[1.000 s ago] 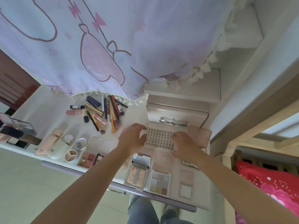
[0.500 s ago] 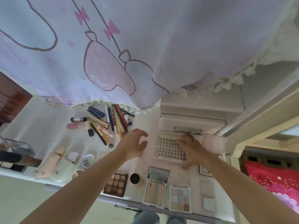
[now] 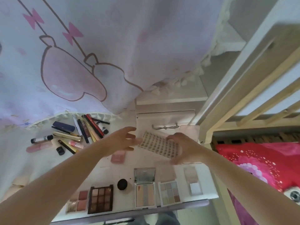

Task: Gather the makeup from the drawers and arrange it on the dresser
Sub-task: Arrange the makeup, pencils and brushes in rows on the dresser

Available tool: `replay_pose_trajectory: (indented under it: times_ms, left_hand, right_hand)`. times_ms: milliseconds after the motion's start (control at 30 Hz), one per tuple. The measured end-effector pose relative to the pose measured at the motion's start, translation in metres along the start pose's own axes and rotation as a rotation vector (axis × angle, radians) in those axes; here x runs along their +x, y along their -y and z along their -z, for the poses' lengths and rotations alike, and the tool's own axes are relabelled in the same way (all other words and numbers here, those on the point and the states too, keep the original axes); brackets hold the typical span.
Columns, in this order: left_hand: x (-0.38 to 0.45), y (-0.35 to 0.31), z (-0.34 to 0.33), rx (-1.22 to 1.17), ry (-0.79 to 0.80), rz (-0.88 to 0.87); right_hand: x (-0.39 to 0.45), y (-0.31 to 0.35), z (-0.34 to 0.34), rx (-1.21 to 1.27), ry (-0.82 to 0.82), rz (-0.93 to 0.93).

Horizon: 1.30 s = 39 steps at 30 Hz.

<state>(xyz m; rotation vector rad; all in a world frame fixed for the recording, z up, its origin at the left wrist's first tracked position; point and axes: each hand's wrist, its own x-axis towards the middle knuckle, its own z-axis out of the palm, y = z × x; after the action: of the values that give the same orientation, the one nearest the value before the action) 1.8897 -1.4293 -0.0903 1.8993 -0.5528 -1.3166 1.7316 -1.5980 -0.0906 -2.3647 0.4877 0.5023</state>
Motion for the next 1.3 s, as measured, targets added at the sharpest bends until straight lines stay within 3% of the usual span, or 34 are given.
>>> replay_pose_trajectory:
  times_ms: [67, 133, 267, 367, 600, 767, 933, 1300]
  left_hand:
    - [0.0, -0.007, -0.002, 0.096, 0.034, -0.082]
    - [0.001, -0.02, -0.001, 0.191, -0.088, -0.179]
    - [0.001, -0.025, 0.0, -0.343, -0.06, -0.259]
    - [0.003, -0.031, 0.004, -0.368, -0.082, -0.272]
    - [-0.016, -0.026, 0.006, -0.595, 0.116, -0.219]
    - [-0.021, -0.022, 0.008, -0.682, 0.063, -0.306]
    - [-0.025, -0.028, 0.004, -0.576, 0.004, -0.408]
    - [-0.044, -0.04, 0.009, -0.41, 0.011, -0.454]
  right_hand:
    - [-0.004, 0.008, 0.007, 0.073, -0.034, 0.002]
    - [-0.006, 0.011, 0.014, 0.184, -0.071, -0.027]
    - [-0.005, 0.018, 0.022, 0.379, -0.157, -0.07]
    - [-0.01, 0.027, 0.032, 0.426, -0.141, -0.084]
    - [-0.015, 0.041, 0.035, 0.516, -0.061, -0.009]
    - [-0.011, 0.046, 0.029, 0.518, -0.007, 0.015]
    - [-0.01, 0.057, 0.024, 0.47, 0.104, 0.026]
    - [-0.018, 0.063, 0.024, 0.372, -0.006, 0.097]
